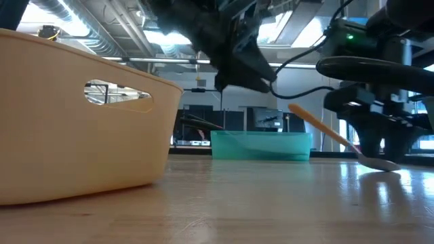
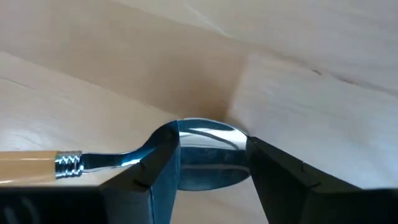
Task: Pick & Place Kitchen Items
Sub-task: Put the yellow spoon into the yellow bin
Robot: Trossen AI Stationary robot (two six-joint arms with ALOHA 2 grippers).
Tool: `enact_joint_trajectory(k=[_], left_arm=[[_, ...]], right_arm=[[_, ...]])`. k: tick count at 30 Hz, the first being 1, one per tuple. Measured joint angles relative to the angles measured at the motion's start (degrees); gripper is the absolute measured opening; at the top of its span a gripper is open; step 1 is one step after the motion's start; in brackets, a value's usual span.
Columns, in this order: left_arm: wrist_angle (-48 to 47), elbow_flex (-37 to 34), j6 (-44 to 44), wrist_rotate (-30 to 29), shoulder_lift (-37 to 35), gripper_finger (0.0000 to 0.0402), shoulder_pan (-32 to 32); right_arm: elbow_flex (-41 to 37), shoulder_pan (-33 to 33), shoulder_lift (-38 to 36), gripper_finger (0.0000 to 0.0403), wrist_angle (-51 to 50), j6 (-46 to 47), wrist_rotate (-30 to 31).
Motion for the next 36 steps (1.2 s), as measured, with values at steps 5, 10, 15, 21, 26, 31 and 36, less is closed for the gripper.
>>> enact_joint_trajectory(k=[5, 10, 15, 21, 26, 31, 36], left_arm=[[-6.5, 5.7, 9.1, -6.4, 0.0, 0.015, -0.4], [-9.6, 8.0, 15.7, -8.9, 0.0, 0.015, 0.0], [-10.8, 8.8, 16.7, -7.4, 1.1, 0.015, 0.1], [-11.2, 8.9, 16.7, -5.0, 6.4, 0.015, -0.4], [-16.0, 12.5, 13.9, -4.4, 11.1, 0.015, -1.8], [-18.1, 17.0, 14.1, -6.6, 11.8, 0.015, -3.4], [-18.1, 20.5, 11.1, -5.7, 11.8, 0.015, -3.4]], right_arm=[[0.2, -1.9, 1.9, 0.0189, 5.3, -1.6, -0.6], [0.2, -3.9, 2.4, 0.0189, 9.1, -1.7, -0.6], [0.1, -5.7, 2.9, 0.0189, 10.7, -1.9, -0.6], [0.2, -6.1, 4.7, 0.0189, 13.8, -2.7, -0.1], [0.3, -6.1, 5.1, 0.0189, 14.1, -2.8, 0.0], [0.3, -6.1, 5.1, 0.0188, 14.2, -2.8, 0.0], [0.3, -6.1, 5.1, 0.0181, 14.1, -2.8, 0.0]])
